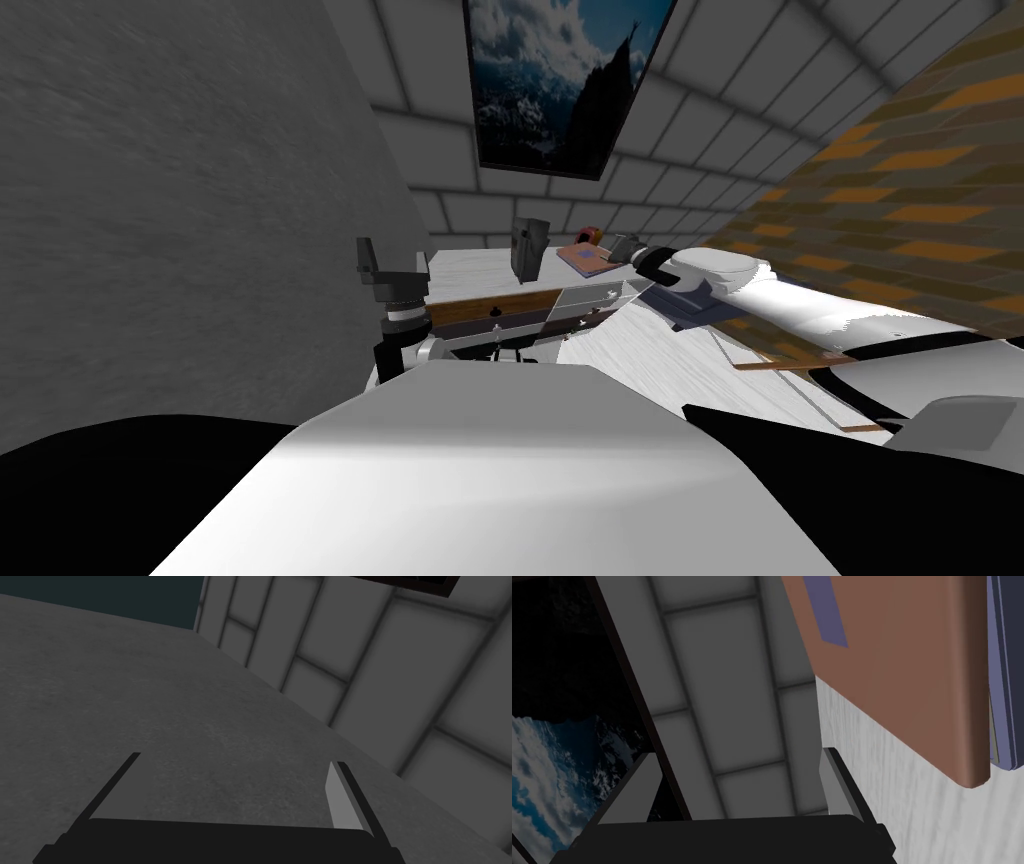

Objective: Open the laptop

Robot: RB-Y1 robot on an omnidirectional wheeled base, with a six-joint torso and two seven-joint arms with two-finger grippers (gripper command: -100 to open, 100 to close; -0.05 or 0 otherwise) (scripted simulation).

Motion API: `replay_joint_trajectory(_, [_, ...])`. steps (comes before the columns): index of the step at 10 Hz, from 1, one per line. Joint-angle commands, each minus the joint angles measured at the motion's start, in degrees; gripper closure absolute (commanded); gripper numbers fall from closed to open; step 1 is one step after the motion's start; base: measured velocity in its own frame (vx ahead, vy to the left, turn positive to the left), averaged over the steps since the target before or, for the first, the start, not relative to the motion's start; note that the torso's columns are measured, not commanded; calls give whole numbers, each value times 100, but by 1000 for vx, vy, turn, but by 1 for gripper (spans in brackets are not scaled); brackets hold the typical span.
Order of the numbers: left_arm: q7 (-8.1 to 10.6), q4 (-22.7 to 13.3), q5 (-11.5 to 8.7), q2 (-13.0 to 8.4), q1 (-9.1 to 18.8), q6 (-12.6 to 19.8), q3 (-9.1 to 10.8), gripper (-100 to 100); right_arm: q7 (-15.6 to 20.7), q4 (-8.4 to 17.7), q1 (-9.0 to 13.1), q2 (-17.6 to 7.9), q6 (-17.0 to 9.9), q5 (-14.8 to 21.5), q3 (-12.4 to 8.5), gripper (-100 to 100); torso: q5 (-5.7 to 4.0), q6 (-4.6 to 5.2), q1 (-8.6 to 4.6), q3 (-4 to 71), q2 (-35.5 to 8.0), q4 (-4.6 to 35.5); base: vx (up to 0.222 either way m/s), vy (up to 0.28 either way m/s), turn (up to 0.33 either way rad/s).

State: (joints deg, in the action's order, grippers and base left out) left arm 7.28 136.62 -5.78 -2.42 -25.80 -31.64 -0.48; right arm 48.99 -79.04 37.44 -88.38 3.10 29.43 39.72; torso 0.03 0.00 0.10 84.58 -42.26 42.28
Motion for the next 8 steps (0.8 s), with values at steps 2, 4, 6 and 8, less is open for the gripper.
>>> replay_joint_trajectory(2, [0, 0, 0, 0, 0, 0, 0, 0, 122, 65, -102, -356, -180, 98, 156, -100, -4, 0, -13, 0, 0, 0, -5, 98, 68])
replay_joint_trajectory(4, [0, 0, 0, 0, 0, 0, 1, 0, 162, 101, -118, -473, -240, 136, 229, -100, -6, 1, -19, -5, -8, 3, -21, 70, 34])
replay_joint_trajectory(6, [0, 0, 0, -1, 0, 0, 1, 0, 142, 165, -38, -478, -180, 117, 273, -100, -8, 1, -25, -1, 0, 0, 39, 15, 25])
replay_joint_trajectory(8, [0, 0, 0, -1, -1, 0, 1, 0, 86, 99, 1, -645, -100, 50, 288, -100, -7, 0, -18, 11, 13, -7, 44, 5, 0])
